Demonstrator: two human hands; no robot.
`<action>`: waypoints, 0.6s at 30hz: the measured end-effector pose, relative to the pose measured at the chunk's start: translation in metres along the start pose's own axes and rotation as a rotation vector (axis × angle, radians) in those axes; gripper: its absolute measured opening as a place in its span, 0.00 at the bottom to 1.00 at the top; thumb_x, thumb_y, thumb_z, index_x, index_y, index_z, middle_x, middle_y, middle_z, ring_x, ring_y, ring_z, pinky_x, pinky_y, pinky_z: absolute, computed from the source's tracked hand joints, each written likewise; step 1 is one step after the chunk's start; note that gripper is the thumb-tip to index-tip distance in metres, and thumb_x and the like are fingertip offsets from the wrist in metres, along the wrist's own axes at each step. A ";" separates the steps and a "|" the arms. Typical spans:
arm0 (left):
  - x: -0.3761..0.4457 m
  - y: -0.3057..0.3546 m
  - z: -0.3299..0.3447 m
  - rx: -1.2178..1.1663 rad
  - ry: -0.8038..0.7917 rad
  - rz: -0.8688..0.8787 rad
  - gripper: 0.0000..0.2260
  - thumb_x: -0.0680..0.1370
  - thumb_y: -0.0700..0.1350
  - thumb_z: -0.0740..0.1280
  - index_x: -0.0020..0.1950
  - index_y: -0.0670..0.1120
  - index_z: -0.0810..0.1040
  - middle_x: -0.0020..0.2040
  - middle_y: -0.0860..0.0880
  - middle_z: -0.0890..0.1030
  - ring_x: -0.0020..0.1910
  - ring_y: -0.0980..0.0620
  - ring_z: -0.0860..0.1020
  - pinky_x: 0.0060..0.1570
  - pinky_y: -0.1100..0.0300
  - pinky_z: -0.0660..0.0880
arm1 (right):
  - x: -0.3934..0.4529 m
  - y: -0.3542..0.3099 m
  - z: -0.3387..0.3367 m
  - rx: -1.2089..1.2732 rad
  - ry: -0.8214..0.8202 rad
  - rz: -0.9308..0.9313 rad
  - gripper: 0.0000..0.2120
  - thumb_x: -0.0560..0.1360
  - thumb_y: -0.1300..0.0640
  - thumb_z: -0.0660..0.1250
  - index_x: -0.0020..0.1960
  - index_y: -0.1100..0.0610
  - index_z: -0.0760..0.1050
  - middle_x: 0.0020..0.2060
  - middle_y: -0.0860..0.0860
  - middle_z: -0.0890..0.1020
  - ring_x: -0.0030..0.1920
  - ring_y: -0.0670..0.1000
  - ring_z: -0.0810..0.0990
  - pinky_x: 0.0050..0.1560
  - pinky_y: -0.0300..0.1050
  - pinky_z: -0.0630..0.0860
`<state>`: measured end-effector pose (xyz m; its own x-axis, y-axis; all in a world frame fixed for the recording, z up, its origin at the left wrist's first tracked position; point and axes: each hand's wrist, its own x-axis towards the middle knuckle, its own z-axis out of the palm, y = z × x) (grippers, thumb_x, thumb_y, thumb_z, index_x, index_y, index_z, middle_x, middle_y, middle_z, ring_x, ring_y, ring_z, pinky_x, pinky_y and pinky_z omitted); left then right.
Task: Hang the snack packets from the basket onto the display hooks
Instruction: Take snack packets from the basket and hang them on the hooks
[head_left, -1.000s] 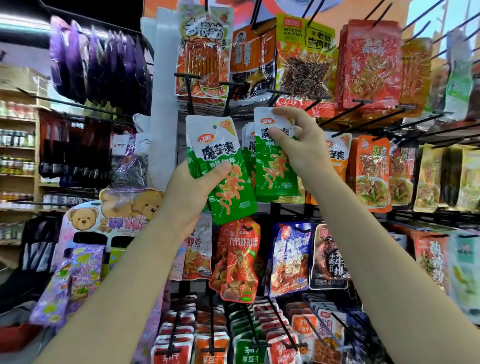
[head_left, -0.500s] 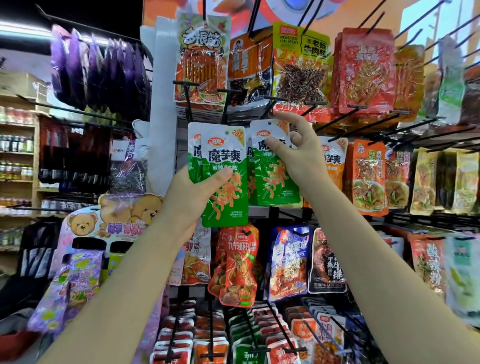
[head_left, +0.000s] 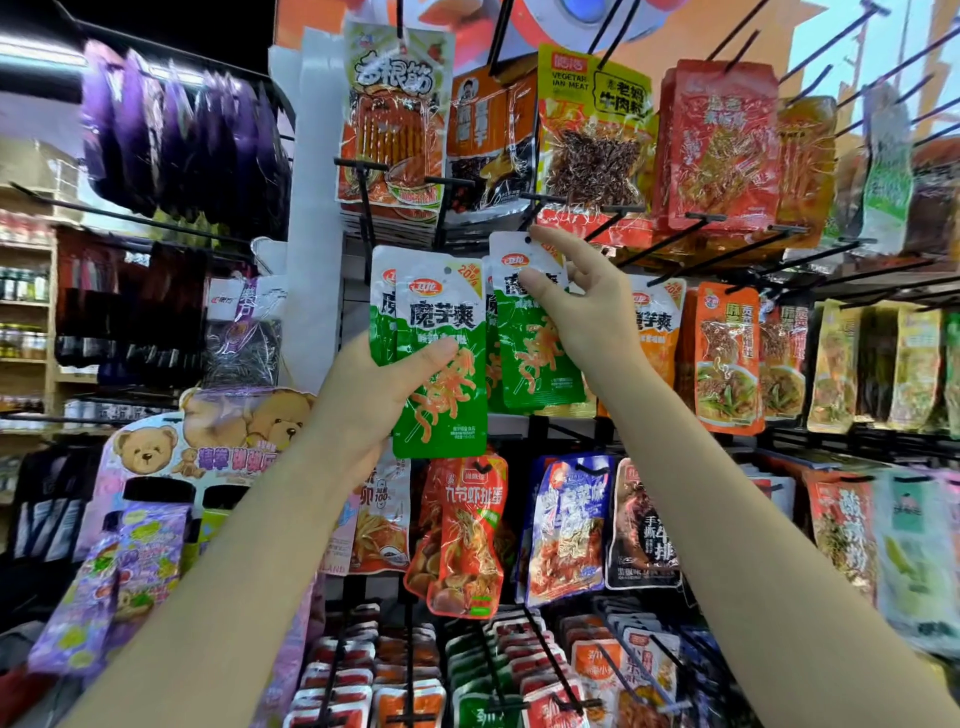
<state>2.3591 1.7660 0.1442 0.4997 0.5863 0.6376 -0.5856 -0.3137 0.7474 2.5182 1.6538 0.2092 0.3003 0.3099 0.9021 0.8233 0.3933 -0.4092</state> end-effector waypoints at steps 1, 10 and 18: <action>0.000 0.000 0.000 0.001 0.004 -0.003 0.09 0.75 0.42 0.74 0.54 0.48 0.80 0.49 0.47 0.87 0.48 0.44 0.86 0.49 0.45 0.83 | 0.000 0.000 0.000 -0.021 0.003 -0.009 0.21 0.79 0.55 0.70 0.71 0.50 0.74 0.69 0.43 0.74 0.70 0.47 0.68 0.65 0.40 0.64; 0.000 0.002 0.002 0.022 0.012 -0.002 0.09 0.76 0.42 0.73 0.55 0.48 0.80 0.49 0.47 0.87 0.47 0.46 0.86 0.48 0.46 0.83 | 0.000 -0.003 0.002 -0.082 0.004 0.005 0.22 0.79 0.55 0.71 0.72 0.51 0.74 0.71 0.48 0.75 0.74 0.46 0.68 0.65 0.31 0.62; -0.001 0.002 0.000 0.036 0.007 0.001 0.11 0.74 0.43 0.74 0.56 0.48 0.80 0.50 0.47 0.87 0.48 0.45 0.86 0.49 0.45 0.83 | -0.008 0.009 0.010 -0.353 -0.015 0.062 0.18 0.79 0.49 0.70 0.66 0.53 0.78 0.54 0.52 0.70 0.51 0.48 0.72 0.60 0.41 0.71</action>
<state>2.3577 1.7652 0.1451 0.4944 0.5908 0.6375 -0.5631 -0.3410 0.7527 2.5188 1.6640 0.1969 0.3497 0.3375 0.8739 0.9203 0.0507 -0.3879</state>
